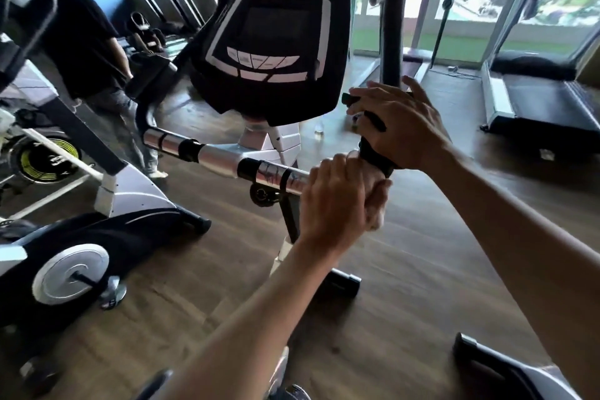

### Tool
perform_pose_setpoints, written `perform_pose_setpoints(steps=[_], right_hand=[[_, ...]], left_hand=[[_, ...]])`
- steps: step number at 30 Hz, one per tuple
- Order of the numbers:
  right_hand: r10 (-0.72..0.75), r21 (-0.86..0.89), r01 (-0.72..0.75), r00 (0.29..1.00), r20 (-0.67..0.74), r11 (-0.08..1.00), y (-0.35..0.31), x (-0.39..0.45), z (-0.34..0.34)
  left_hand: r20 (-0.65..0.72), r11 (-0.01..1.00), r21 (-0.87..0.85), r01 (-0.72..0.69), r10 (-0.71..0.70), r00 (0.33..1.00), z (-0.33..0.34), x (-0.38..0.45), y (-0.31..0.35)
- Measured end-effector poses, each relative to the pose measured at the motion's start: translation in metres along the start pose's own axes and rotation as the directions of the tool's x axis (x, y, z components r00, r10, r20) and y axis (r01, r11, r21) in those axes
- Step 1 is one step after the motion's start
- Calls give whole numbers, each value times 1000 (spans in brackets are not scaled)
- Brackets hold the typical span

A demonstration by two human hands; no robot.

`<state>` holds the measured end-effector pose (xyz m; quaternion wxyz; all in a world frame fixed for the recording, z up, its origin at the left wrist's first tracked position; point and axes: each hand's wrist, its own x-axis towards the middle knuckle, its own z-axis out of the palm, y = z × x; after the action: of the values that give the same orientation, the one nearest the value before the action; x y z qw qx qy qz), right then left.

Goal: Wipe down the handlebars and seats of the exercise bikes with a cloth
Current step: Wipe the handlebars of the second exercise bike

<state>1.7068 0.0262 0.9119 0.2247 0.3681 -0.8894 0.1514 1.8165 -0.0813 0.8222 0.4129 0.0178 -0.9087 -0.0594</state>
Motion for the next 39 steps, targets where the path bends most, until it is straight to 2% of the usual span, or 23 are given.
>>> perform_pose_setpoints(steps=[4,5,6,8,10,12,14,16,17,19,21,22,24,28,30,33,35,37,39], right_hand=[[16,-24,-16,1000,9,1000,-2,-4,1],[24,-31,-24,1000,3,999,-3,-5,1],[31,-40,-31,1000,-1,999,-5,-5,1],[43,-77,-41,999,13,996,-8,-4,1],[54,-127,-49,998,34,991,-12,-6,1],[58,-168,-51,998,36,984,-16,-12,2],[55,-184,-48,998,33,982,-19,-17,1],[60,-190,-55,998,22,980,-19,-19,2],[64,-197,-60,998,12,978,-19,-18,3],[70,-217,-69,998,0,974,-18,-16,6],[72,-239,-72,997,-7,968,-18,-15,9],[73,-244,-72,997,-4,967,-19,-15,9],[76,-238,-73,997,6,968,-19,-16,7],[70,-214,-64,997,20,975,-19,-20,3],[72,-205,-68,997,13,977,-20,-19,4],[79,-196,-79,997,-7,977,-23,-19,6],[84,-188,-84,996,-7,979,-23,-20,5],[75,-182,-74,997,1,981,-23,-20,3],[62,-170,-59,998,12,984,-21,-21,2]], left_hand=[[11,941,-197,-274,281,960,-5,-7,-56],[13,940,-212,-267,276,961,-6,-9,-59],[20,959,-198,-204,212,977,-7,-8,-54],[88,996,-89,20,-12,996,-5,-2,-25],[111,993,38,112,-116,987,-6,7,-3],[67,1000,-21,13,-11,998,-4,7,-14],[9,971,-179,-160,164,986,-3,1,-46],[-35,937,-262,-230,228,973,-1,-3,-71],[-51,940,-281,-195,189,981,-1,-4,-77],[-70,963,-267,-37,19,997,-2,-3,-72],[-27,970,-218,112,-121,992,-2,0,-49],[15,973,-184,140,-139,990,-2,1,-36],[73,986,-141,89,-80,994,-4,1,-20],[21,943,-278,-186,199,980,-5,5,-58],[-35,941,-291,-172,169,985,-2,3,-73],[-108,962,-267,52,-83,991,2,-4,-52],[-66,962,-226,156,-175,982,3,-6,-25],[-25,978,-192,86,-93,995,1,-5,-19],[-8,970,-228,-82,82,997,-1,-3,-35]])
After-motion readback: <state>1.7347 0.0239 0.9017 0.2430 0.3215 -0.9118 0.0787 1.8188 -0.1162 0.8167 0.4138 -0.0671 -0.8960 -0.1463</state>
